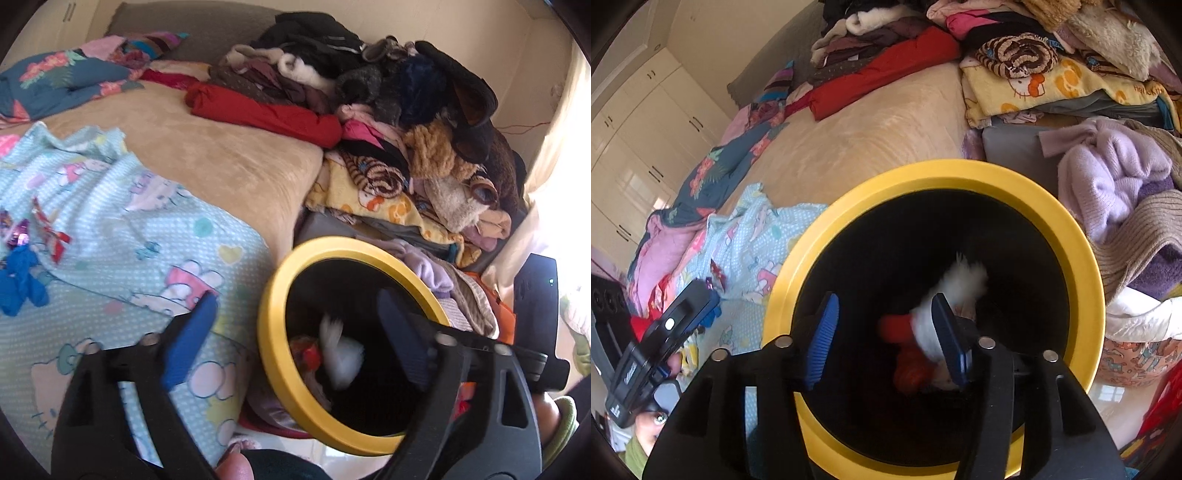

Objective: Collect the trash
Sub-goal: 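Carry the red tube and mesh net over the bin and open both tools, then move both tools back over the wrappers on the sheet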

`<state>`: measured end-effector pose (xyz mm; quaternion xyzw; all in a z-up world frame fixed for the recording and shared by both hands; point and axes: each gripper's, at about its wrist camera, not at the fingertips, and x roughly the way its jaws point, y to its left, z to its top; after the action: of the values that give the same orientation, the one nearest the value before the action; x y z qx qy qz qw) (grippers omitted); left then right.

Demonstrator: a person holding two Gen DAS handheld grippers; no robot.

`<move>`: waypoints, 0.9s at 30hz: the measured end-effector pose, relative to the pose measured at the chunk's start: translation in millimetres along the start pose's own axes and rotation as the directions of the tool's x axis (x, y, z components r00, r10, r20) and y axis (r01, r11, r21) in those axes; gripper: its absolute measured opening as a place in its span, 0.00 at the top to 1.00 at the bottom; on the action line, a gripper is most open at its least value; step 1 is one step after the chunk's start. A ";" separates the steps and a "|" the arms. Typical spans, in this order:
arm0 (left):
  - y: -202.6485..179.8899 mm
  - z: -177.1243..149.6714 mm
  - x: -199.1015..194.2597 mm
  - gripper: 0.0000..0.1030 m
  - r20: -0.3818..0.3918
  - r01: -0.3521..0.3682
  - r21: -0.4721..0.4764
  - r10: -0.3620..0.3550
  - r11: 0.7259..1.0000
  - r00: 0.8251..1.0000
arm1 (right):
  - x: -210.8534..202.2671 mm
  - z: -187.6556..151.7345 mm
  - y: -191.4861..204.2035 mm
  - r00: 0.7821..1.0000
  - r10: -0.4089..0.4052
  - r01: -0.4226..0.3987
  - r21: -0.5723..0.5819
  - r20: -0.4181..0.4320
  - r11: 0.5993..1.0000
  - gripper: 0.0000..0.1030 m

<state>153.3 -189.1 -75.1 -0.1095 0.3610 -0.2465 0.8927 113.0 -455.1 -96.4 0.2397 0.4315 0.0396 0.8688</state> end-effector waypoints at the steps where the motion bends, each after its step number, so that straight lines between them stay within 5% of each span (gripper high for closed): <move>1: 0.8 0.2 -2.6 0.11 0.008 -0.004 0.004 0.004 1.000 1.000 | -1.2 0.5 1.1 1.000 0.000 0.000 -0.002 0.010 1.000 0.41; 8: 8.3 0.7 -28.0 0.11 0.069 -0.062 0.034 0.060 0.997 0.996 | -10.9 4.6 25.3 0.995 0.023 -0.016 -0.078 0.095 0.997 0.32; 27: 57.9 5.4 -99.5 0.11 0.212 -0.197 -0.020 0.196 0.980 0.957 | -25.8 -2.9 116.2 0.949 0.208 -0.131 -0.303 0.239 0.944 0.29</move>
<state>116.5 -87.8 -34.0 -0.0981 0.2723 -0.1438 0.9463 110.7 -358.6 -26.6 0.1525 0.2777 0.1434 0.9376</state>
